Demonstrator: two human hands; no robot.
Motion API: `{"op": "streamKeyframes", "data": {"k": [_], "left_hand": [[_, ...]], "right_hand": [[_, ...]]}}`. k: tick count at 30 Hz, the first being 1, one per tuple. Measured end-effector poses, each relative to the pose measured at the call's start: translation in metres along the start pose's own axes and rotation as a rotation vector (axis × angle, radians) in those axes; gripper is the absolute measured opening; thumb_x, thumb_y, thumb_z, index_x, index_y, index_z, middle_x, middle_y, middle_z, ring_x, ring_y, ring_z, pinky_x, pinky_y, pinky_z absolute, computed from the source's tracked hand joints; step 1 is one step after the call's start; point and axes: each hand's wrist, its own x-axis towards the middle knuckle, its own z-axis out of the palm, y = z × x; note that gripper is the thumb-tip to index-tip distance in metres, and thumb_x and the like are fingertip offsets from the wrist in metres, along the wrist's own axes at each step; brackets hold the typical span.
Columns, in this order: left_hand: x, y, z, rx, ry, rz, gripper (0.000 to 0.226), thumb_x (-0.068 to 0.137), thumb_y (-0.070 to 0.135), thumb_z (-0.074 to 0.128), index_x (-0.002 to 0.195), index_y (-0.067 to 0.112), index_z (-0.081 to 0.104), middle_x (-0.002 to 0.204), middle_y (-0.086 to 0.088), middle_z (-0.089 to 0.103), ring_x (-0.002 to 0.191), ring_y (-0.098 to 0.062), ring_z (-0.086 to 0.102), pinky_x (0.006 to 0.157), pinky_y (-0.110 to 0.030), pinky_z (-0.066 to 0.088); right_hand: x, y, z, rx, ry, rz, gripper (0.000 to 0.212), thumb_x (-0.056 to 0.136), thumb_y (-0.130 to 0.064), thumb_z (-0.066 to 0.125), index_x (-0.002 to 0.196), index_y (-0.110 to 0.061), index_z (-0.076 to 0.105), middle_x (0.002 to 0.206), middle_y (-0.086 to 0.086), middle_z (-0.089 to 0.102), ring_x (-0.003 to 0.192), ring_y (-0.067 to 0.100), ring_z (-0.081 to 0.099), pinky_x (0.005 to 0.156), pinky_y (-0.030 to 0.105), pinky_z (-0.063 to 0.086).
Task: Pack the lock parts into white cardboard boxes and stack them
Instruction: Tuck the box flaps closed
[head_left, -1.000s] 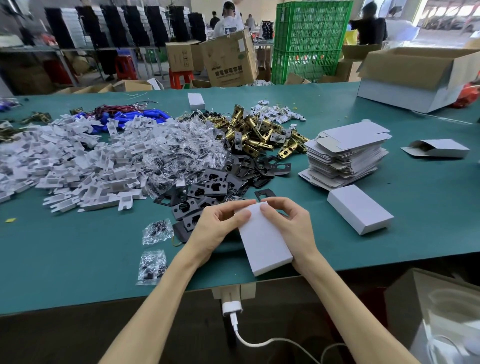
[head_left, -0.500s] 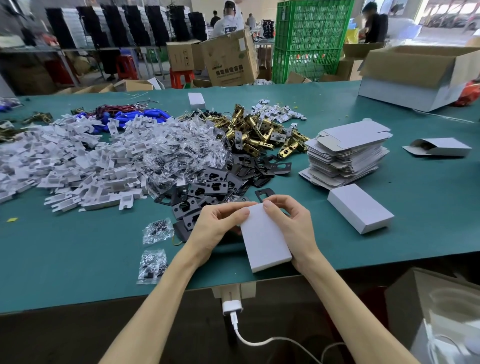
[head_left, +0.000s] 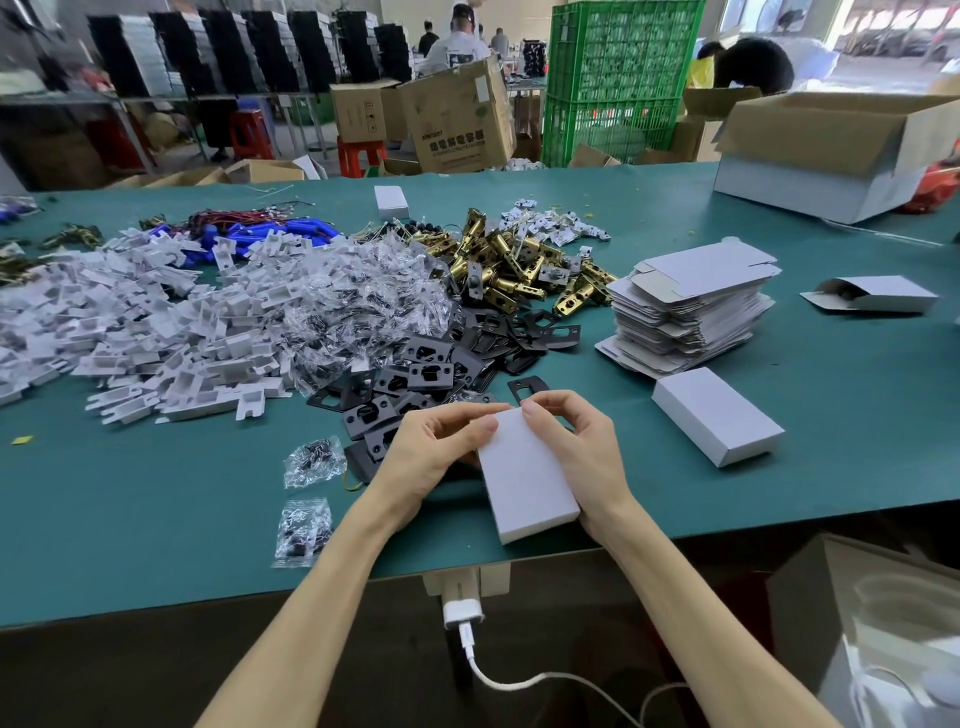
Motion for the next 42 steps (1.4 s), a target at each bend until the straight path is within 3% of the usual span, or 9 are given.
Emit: {"op": "streamKeyframes", "data": {"k": [4, 9, 13, 17, 24, 29, 32, 36, 42], "left_hand": [[0.001, -0.001, 0.003, 0.002, 0.034, 0.017, 0.033, 0.090, 0.026, 0.073, 0.120, 0.011, 0.076, 0.114, -0.013, 0.077, 0.098, -0.016, 0.071, 0.083, -0.029, 0.060], [0.004, -0.004, 0.005, 0.053, 0.063, 0.017, 0.034, 0.089, 0.028, 0.074, 0.119, 0.012, 0.076, 0.112, -0.009, 0.079, 0.099, -0.017, 0.072, 0.084, -0.028, 0.060], [0.004, -0.005, 0.005, 0.058, 0.049, 0.060, 0.034, 0.094, 0.028, 0.068, 0.122, 0.009, 0.075, 0.112, -0.006, 0.079, 0.101, -0.014, 0.073, 0.086, -0.023, 0.057], [0.001, -0.004, 0.000, 0.005, 0.033, 0.051, 0.034, 0.107, 0.026, 0.052, 0.129, 0.008, 0.072, 0.123, -0.008, 0.076, 0.117, -0.023, 0.071, 0.097, -0.030, 0.057], [0.004, -0.007, 0.002, 0.019, 0.063, 0.063, 0.030, 0.103, 0.020, 0.058, 0.124, 0.004, 0.073, 0.121, -0.010, 0.077, 0.120, -0.027, 0.070, 0.106, -0.037, 0.053], [0.007, -0.011, -0.001, 0.018, 0.072, 0.052, 0.028, 0.109, 0.018, 0.052, 0.124, 0.008, 0.073, 0.122, -0.007, 0.077, 0.121, -0.023, 0.070, 0.106, -0.033, 0.054], [0.008, -0.011, 0.000, -0.009, 0.086, 0.058, 0.026, 0.108, 0.019, 0.054, 0.120, 0.011, 0.075, 0.120, -0.008, 0.077, 0.119, -0.023, 0.071, 0.103, -0.032, 0.055], [0.008, -0.011, -0.001, -0.077, 0.119, 0.057, 0.026, 0.105, 0.021, 0.058, 0.123, 0.010, 0.074, 0.120, -0.010, 0.077, 0.116, -0.023, 0.072, 0.095, -0.026, 0.057], [0.009, -0.014, -0.003, -0.036, 0.107, 0.055, 0.028, 0.110, 0.016, 0.050, 0.123, 0.010, 0.074, 0.124, -0.009, 0.075, 0.123, -0.025, 0.069, 0.106, -0.034, 0.054]], "right_hand": [[0.000, -0.005, 0.003, -0.104, 0.023, -0.015, 0.007, 0.097, -0.023, 0.069, 0.101, -0.018, 0.070, 0.098, -0.006, 0.073, 0.088, 0.014, 0.070, 0.067, 0.029, 0.058], [-0.007, -0.026, 0.003, -0.653, 0.034, -0.161, 0.029, 0.102, -0.024, 0.059, 0.130, -0.018, 0.061, 0.123, -0.004, 0.065, 0.118, 0.015, 0.056, 0.101, 0.029, 0.046], [-0.040, -0.031, 0.032, -1.020, -0.173, -0.435, 0.065, 0.101, -0.031, 0.060, 0.154, -0.003, 0.036, 0.159, 0.013, 0.035, 0.150, 0.026, 0.025, 0.125, 0.039, 0.021], [-0.052, -0.019, 0.046, -1.211, -0.295, -0.426, 0.088, 0.101, -0.026, 0.055, 0.162, -0.013, -0.006, 0.171, 0.001, -0.001, 0.157, 0.020, -0.004, 0.127, 0.040, 0.006], [-0.045, -0.012, 0.019, -1.142, -0.223, -0.492, 0.074, 0.095, 0.001, 0.050, 0.161, -0.015, 0.021, 0.162, 0.000, 0.035, 0.151, 0.023, 0.027, 0.124, 0.039, 0.021], [-0.026, -0.021, -0.006, -1.533, -0.204, -0.317, 0.077, 0.095, 0.005, 0.043, 0.162, -0.013, 0.011, 0.166, 0.001, 0.026, 0.156, 0.031, 0.008, 0.127, 0.046, 0.003], [-0.022, -0.028, 0.012, -1.321, -0.152, -0.447, 0.073, 0.091, 0.008, 0.049, 0.158, -0.004, 0.023, 0.162, 0.010, 0.032, 0.156, 0.027, 0.015, 0.128, 0.039, 0.005], [-0.030, -0.029, 0.047, -0.773, -0.303, -0.292, 0.062, 0.104, 0.001, 0.039, 0.162, -0.011, 0.022, 0.167, 0.002, 0.025, 0.155, 0.011, 0.015, 0.125, 0.022, 0.013], [-0.008, -0.018, 0.017, -0.721, -0.166, -0.066, 0.064, 0.107, -0.016, 0.049, 0.161, -0.007, 0.017, 0.164, 0.010, 0.033, 0.150, 0.023, 0.032, 0.115, 0.021, 0.020]]}}
